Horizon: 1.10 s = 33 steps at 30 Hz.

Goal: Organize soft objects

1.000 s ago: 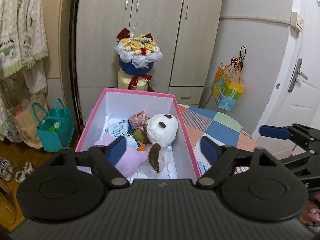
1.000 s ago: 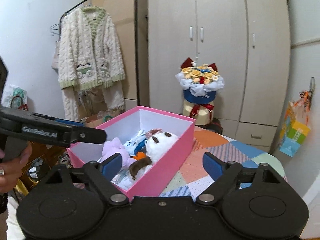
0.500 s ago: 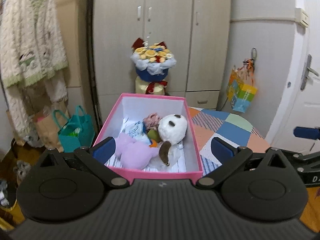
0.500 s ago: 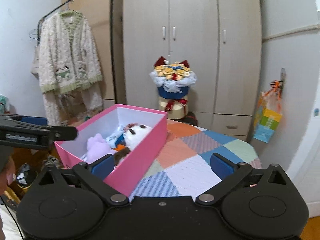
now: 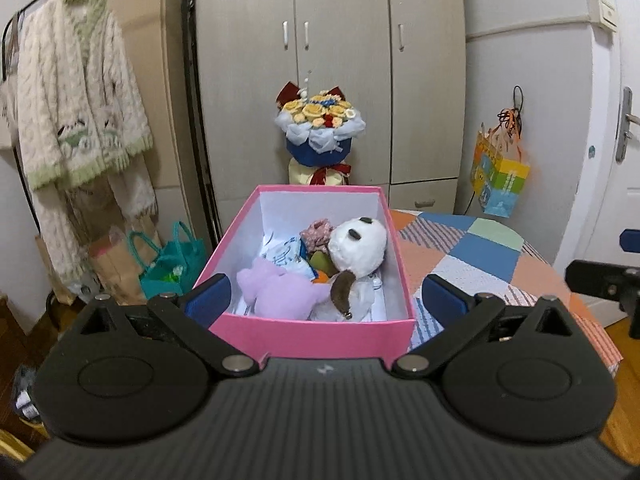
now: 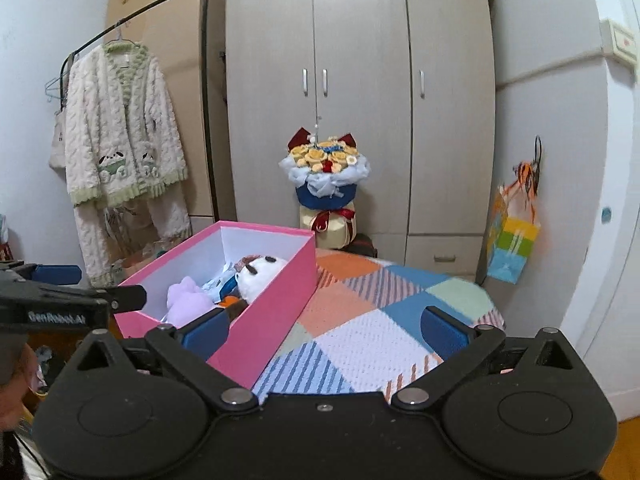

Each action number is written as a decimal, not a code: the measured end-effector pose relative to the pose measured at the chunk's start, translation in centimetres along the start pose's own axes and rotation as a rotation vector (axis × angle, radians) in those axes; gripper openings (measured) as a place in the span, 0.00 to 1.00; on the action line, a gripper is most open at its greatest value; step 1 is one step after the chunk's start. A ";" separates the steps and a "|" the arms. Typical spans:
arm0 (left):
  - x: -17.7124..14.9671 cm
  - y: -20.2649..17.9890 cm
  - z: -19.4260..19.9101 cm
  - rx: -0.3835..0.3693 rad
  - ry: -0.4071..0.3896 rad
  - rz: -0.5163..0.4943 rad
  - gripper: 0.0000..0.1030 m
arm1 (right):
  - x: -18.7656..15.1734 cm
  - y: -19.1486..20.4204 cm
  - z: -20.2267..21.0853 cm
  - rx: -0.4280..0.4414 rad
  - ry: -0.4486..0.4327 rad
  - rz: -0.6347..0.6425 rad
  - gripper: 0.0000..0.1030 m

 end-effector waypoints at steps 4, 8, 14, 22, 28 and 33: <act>-0.1 -1.0 0.6 -0.039 -0.026 -0.002 1.00 | -0.3 -0.5 0.0 -0.004 -0.008 -0.045 1.00; -0.4 -1.5 1.0 -0.017 -0.069 -0.024 1.00 | -1.1 0.1 -0.2 -0.024 -0.032 -0.026 1.00; -0.7 -0.8 0.9 -0.016 -0.060 0.010 1.00 | -1.3 0.1 0.1 -0.071 -0.037 -0.012 1.00; -1.5 -0.2 0.8 0.003 -0.081 0.018 1.00 | -2.0 -1.4 0.6 -0.147 -0.027 -0.044 1.00; -2.2 -0.7 1.3 -0.013 -0.080 0.016 1.00 | -2.5 -1.7 1.1 -0.181 -0.029 -0.040 1.00; -2.2 -0.9 1.6 -0.014 -0.095 0.017 1.00 | -2.5 -1.6 1.7 -0.198 -0.040 -0.027 1.00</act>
Point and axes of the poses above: each gripper's, at about its wrist camera, not at the fingertips, and z roughly against the way its jaws point, y to its left, x to its top, the point moved 7 cm from there along -z, roughly the way its jaws point, and after that the axes turned 14 degrees about x, right-handed, at the moved point
